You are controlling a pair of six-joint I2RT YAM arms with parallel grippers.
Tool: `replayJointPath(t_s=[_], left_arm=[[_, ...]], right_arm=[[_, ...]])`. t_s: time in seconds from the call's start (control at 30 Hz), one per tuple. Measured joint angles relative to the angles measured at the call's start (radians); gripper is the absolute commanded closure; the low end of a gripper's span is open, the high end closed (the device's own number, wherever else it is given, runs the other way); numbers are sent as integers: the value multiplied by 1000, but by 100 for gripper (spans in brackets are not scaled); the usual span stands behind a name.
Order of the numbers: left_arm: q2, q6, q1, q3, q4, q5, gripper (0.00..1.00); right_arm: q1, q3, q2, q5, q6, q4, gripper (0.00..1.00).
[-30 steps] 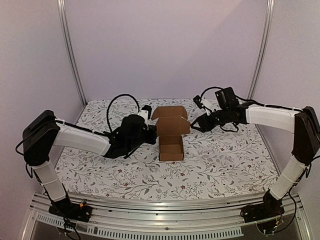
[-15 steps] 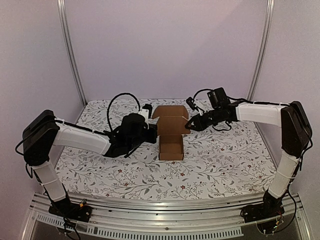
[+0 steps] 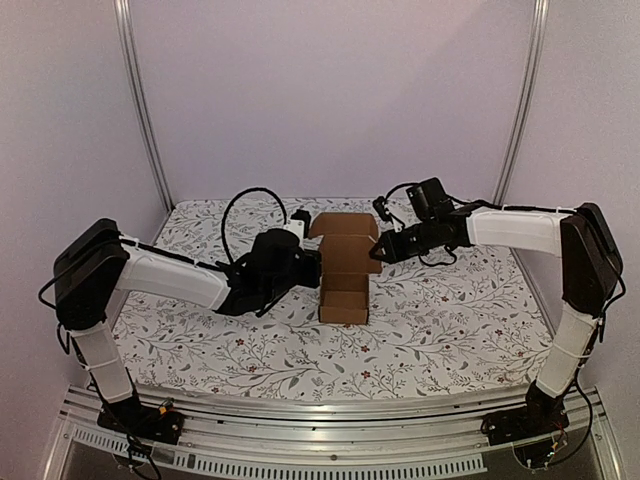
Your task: Fold the paper box
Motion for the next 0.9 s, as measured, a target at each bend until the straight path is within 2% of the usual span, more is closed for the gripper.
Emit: replayJointPath(t_s=[0.2, 0.3, 0.7, 0.9], left_arm=[[8, -20, -9, 2, -3, -31, 100], [9, -38, -12, 3, -3, -50, 100], [49, -102, -17, 31, 0, -98, 100], [51, -107, -17, 31, 2, -98, 100]], right_arm=[[11, 8, -1, 123, 83, -36, 88], [11, 8, -3, 139, 132, -40, 80], [11, 26, -3, -71, 274, -52, 53], [11, 26, -3, -187, 272, -39, 49]])
